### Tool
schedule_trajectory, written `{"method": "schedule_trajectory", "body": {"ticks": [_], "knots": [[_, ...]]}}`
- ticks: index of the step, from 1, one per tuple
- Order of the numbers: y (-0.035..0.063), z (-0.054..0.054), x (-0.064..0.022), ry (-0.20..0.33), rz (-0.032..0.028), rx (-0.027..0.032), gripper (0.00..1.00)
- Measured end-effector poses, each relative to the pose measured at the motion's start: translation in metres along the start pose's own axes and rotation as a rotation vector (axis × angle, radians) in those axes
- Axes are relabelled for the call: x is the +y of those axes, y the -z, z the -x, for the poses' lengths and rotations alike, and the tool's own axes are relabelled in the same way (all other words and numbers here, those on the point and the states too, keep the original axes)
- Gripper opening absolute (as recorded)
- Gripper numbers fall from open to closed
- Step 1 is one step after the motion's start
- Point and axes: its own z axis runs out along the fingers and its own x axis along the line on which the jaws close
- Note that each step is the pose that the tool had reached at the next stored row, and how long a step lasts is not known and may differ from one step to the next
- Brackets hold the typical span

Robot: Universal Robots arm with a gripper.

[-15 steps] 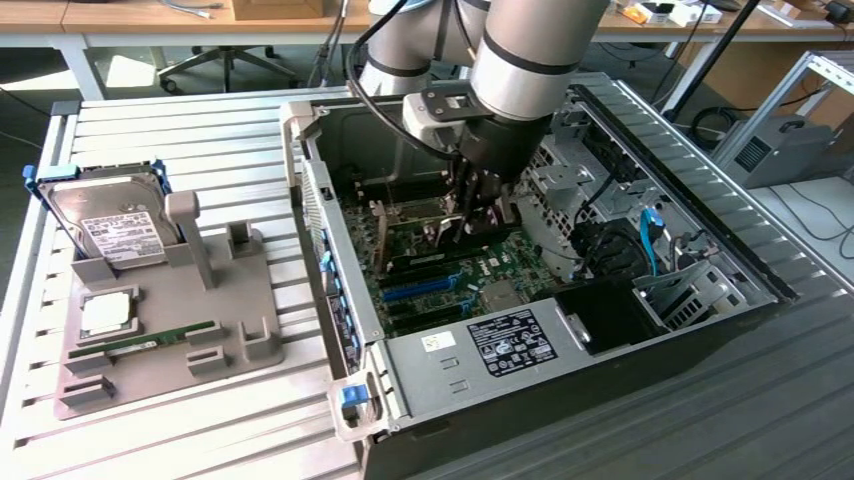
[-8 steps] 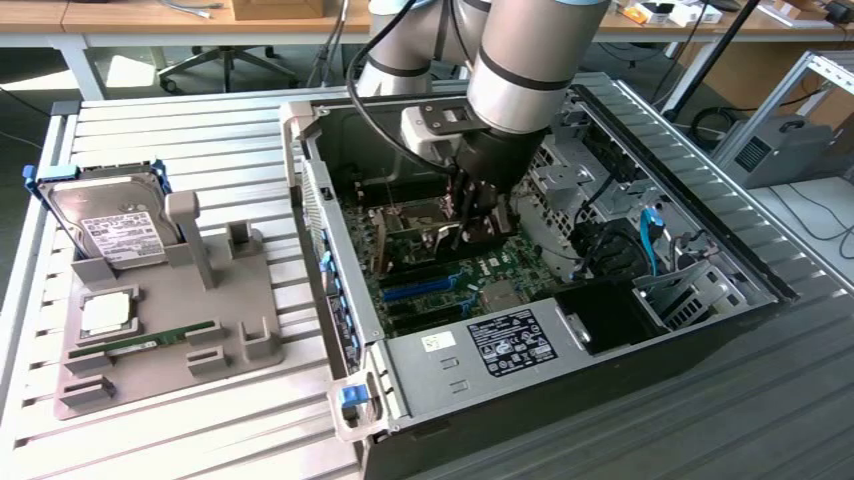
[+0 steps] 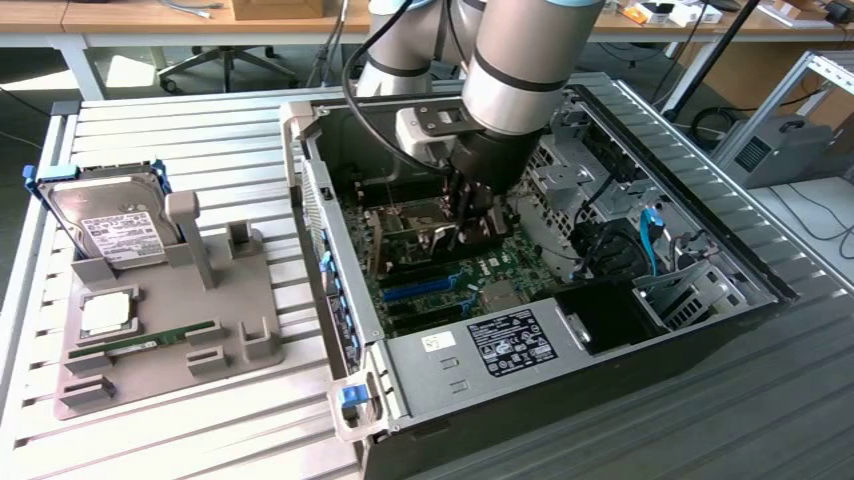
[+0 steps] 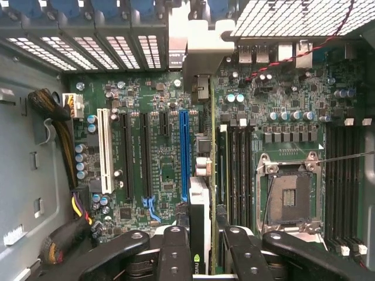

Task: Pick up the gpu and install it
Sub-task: 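Insert the gpu into the slot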

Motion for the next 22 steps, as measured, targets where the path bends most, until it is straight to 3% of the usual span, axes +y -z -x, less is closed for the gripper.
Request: {"method": "schedule_trajectory", "body": {"ticks": [5,22], "knots": [[0.0003,-0.0046,0.0,0.0,0.0001,0.0,0.27],[0.0003,-0.0046,-0.0001,0.0,0.0,0.0,0.27]]}}
